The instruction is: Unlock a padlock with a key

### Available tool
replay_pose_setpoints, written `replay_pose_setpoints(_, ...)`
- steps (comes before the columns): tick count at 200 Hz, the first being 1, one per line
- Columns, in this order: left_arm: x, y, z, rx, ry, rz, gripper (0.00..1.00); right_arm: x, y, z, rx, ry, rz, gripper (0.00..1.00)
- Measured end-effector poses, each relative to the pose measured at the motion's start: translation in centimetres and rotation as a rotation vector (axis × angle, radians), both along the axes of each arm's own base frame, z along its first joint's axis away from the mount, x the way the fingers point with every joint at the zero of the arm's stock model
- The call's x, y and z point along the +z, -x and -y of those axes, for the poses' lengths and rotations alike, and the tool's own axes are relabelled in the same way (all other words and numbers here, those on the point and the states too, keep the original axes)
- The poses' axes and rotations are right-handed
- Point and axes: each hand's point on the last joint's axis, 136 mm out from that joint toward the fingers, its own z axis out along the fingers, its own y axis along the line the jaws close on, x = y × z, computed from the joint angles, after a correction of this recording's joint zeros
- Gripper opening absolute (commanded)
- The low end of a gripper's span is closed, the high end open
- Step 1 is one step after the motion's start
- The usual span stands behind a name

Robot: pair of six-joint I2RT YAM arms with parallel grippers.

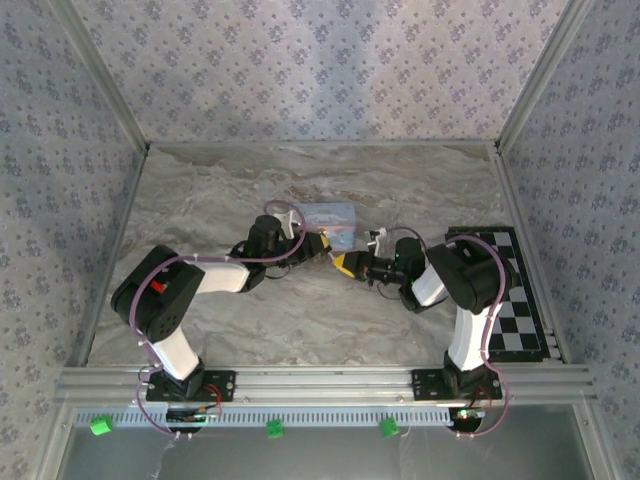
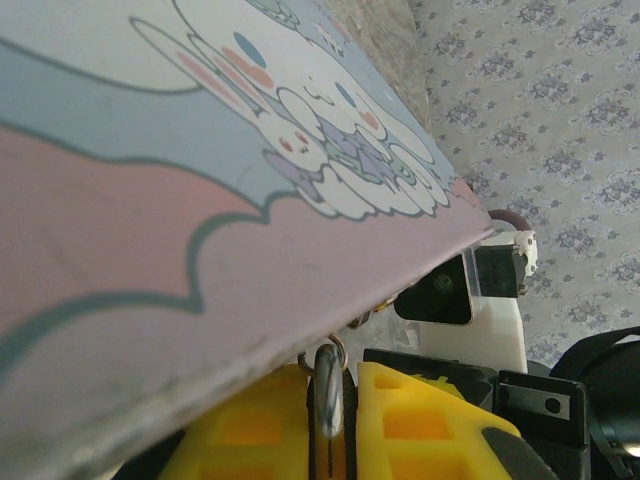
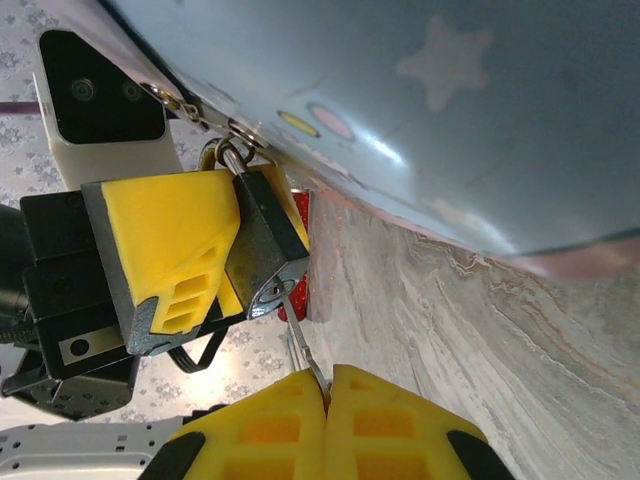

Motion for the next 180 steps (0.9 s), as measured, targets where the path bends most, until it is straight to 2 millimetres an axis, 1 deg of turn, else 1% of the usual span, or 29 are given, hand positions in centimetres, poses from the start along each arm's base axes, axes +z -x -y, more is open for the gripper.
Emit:
replay_pose_setpoints(47,0.0,-0.1,0.1,0.021,-0.01,0.011,0.0,-0.1,-0.1,-0.1,-0.033,0.009,0.001,0.0)
replay_pose_setpoints(101,0.0,-0.4,0.6,0.032,0.009,0.029,0.0,0.0,-0.4,0.4,-0.08,0.016,0.004,0.0)
replay_pose_setpoints(141,0.2,-0.6,0.7,0.042,0.023,0.032,0.0,0.4,-0.5,0.5,-0.094,0.006,-0.009,0.0)
replay_pose_setpoints(180,0.5,-0.6,1.0,0.039,0.032,0.045,0.0,0.8,-0.6,0.9,-0.084,-0.011,-0.032,0.0)
